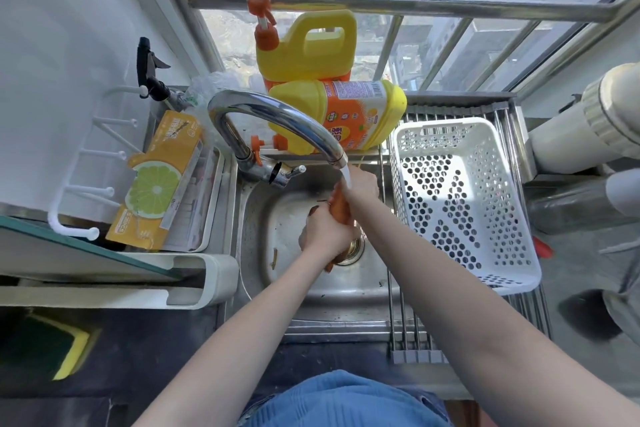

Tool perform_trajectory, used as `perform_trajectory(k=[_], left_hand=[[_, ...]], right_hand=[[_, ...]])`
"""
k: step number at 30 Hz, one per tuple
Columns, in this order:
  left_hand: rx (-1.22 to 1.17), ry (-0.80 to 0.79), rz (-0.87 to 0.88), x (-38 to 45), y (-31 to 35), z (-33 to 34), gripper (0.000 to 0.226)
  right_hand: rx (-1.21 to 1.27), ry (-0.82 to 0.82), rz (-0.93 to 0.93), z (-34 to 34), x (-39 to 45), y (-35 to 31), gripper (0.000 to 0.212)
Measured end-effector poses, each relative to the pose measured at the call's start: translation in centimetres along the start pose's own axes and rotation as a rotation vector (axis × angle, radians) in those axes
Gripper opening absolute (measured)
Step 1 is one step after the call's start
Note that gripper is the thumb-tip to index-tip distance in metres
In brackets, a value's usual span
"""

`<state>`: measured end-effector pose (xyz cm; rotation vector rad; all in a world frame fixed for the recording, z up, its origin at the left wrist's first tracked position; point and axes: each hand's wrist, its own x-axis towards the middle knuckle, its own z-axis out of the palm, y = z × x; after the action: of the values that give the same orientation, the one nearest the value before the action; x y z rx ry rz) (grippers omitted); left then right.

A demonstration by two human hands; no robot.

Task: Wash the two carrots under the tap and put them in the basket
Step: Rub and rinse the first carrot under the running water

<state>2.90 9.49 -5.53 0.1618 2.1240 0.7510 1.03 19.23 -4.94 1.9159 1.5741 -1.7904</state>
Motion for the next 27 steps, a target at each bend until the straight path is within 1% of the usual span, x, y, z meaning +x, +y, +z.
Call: perform_trajectory(k=[1,3,4,6,9,10,11,12,13,14,15,17,20,22,23,24,27], left_hand=[[-0.059,-0.052,-0.027,-0.1,0.3,-0.1,0.054],[-0.201,-0.151,-0.087,-0.4,0.8,-0.6,0.059],[-0.242,-0.191,-0.099,-0.4,0.8,-1.0,0.059],[-0.321,-0.313,-0.103,-0.4,0.9,-1.9,0.05],[-0.492,-0.6,-0.145,-0.2,0.5,-3.3,0.039],[-0.571,-0.708,-0.159,-0.1,0.4,-3.7,0.038],[-0.655,-0.801,-0.167,-0.1,0.3,-4.1,0.039],[-0.738,-0.862,-0.171,0.0,0.1,-4.1,0.044],[-0.822,-0.91,-0.168,0.0,0.1,-4.1,0.049],[-0.908,-0.942,-0.171,-0.1,0.0,-3.9,0.052],[-0.994,-0.967,-0.171,-0.2,-0.1,-3.7,0.051],[-1.137,-1.001,-0.146,-0.5,-0.2,-3.1,0.047],[-1.402,-1.045,-0.173,-0.8,-0.1,-2.2,0.049],[-1.524,-1.089,-0.197,-0.8,0.2,-1.9,0.048],[-1.53,-1.097,-0.199,-0.7,0.3,-1.9,0.046],[-1.482,-1.084,-0.188,-0.5,0.3,-2.0,0.044],[-1.201,-0.996,-0.189,0.3,0.4,-3.2,0.04]], right_hand=[[0.016,-0.035,0.015,-0.2,0.6,0.1,0.03],[0.164,-0.158,0.058,-1.1,0.2,0.2,0.034],[0.228,-0.232,0.076,-1.4,0.0,0.4,0.039],[0.36,-0.366,0.07,-1.9,-0.1,0.8,0.045],[0.535,-0.523,0.082,-2.1,-0.7,1.1,0.039],[0.565,-0.547,0.091,-2.1,-0.8,1.2,0.036],[0.627,-0.597,0.101,-2.1,-1.1,1.2,0.034],[0.656,-0.623,0.094,-2.2,-1.2,1.1,0.035],[0.687,-0.683,0.091,-2.3,-1.4,0.8,0.037],[0.661,-0.708,0.08,-2.3,-1.6,0.4,0.037],[0.634,-0.754,0.078,-2.5,-1.7,0.1,0.037],[0.567,-0.779,0.099,-2.5,-2.0,-0.6,0.04],[0.505,-0.73,0.156,-2.3,-1.9,-1.6,0.043],[0.447,-0.721,0.175,-2.1,-1.7,-2.4,0.047],[0.397,-0.72,0.177,-2.1,-1.8,-2.7,0.048],[0.345,-0.7,0.169,-2.0,-1.9,-2.9,0.045],[0.292,-0.591,0.124,-1.6,-2.2,-2.8,0.035]])
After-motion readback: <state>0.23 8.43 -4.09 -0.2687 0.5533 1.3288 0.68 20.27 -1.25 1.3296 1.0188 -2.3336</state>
